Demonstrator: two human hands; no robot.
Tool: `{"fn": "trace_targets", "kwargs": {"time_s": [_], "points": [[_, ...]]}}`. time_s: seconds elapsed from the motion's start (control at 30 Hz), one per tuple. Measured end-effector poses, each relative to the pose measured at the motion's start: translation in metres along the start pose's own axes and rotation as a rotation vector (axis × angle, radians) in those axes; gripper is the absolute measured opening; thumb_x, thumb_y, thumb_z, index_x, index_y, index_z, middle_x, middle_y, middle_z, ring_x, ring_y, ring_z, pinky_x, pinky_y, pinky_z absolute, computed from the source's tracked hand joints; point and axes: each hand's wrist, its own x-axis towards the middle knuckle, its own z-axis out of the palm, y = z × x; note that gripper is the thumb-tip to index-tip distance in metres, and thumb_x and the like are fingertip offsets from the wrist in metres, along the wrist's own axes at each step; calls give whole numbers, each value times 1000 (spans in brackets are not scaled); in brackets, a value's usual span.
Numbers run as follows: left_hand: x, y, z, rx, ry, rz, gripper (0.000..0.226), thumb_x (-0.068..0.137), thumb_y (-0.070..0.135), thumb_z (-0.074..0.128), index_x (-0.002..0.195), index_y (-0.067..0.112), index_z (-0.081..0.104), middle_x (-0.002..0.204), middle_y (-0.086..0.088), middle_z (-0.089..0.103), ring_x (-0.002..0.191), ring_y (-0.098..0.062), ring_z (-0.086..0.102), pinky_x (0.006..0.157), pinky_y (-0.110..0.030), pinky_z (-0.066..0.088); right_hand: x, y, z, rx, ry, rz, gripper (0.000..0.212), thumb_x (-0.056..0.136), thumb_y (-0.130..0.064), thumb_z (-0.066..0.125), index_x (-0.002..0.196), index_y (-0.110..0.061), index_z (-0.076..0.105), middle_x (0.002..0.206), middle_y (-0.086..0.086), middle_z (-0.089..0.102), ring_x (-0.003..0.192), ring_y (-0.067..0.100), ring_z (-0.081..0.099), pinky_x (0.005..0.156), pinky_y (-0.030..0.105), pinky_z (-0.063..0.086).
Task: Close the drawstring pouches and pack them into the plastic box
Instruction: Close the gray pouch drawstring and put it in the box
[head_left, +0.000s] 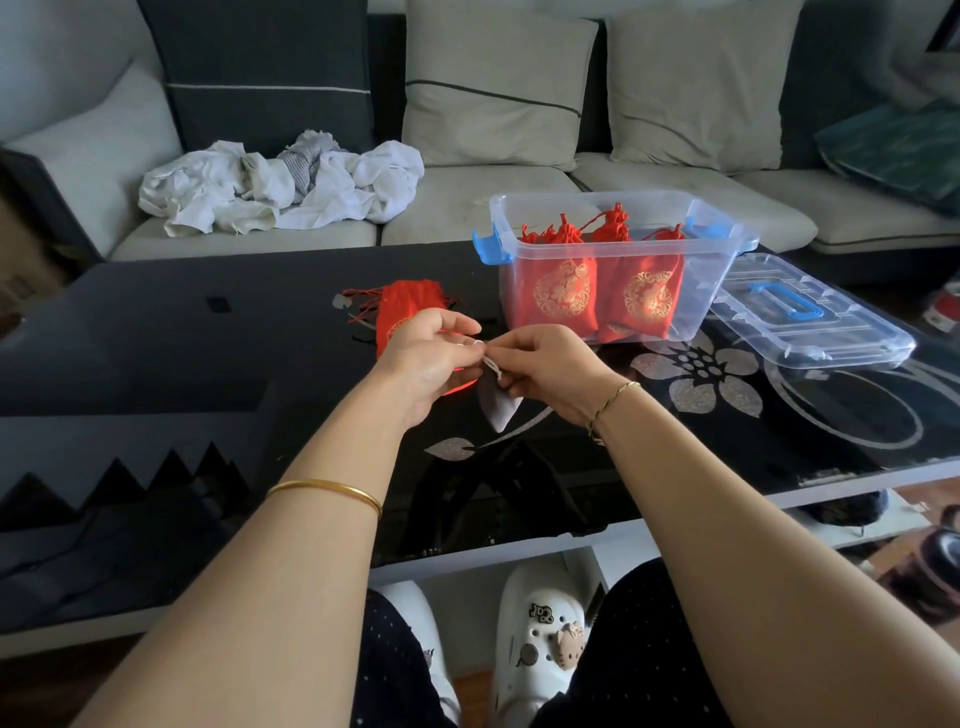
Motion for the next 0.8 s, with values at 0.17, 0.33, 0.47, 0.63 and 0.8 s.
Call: {"fn": "trace_targets", "kwargs": {"time_s": [0.17, 0.33, 0.47, 0.63, 0.8], "points": [[0, -1, 5, 333, 123, 183, 19, 86, -2, 62, 99, 10, 55, 85, -6, 60, 74, -13, 61, 51, -16, 51, 3, 0, 4, 23, 22, 11, 15, 90, -7, 59, 95, 6, 65, 68, 5, 56, 59, 8, 52, 54, 16, 49], [0, -5, 7, 744, 334, 452, 21, 87, 2, 56, 100, 19, 59, 81, 7, 64, 79, -11, 60, 64, -29, 49, 3, -3, 8, 50, 34, 16, 11, 90, -3, 58, 91, 5, 65, 68, 7, 56, 58, 10, 52, 54, 16, 50], [-1, -8, 12, 849, 368, 595, 16, 89, 4, 52, 96, 15, 61, 96, 0, 61, 87, -16, 58, 68, -36, 49, 1, -8, 11, 182, 53, 42, 14, 95, -7, 50, 93, 3, 60, 71, 9, 53, 55, 13, 50, 51, 21, 47], [-1, -13, 14, 806, 342, 654, 10, 88, 6, 54, 94, 13, 59, 100, 1, 50, 89, -17, 53, 71, -41, 49, 0, -8, 12, 251, -19, 84, 19, 98, -10, 45, 105, -2, 61, 67, 6, 47, 53, 12, 42, 53, 23, 36], [1, -11, 11, 687, 329, 620, 9, 89, 9, 55, 95, 12, 61, 98, -2, 60, 89, -15, 55, 77, -35, 48, -3, -6, 4, 217, -2, 48, 14, 94, -12, 53, 97, -7, 67, 68, 7, 57, 47, 10, 48, 57, 24, 42]]}}
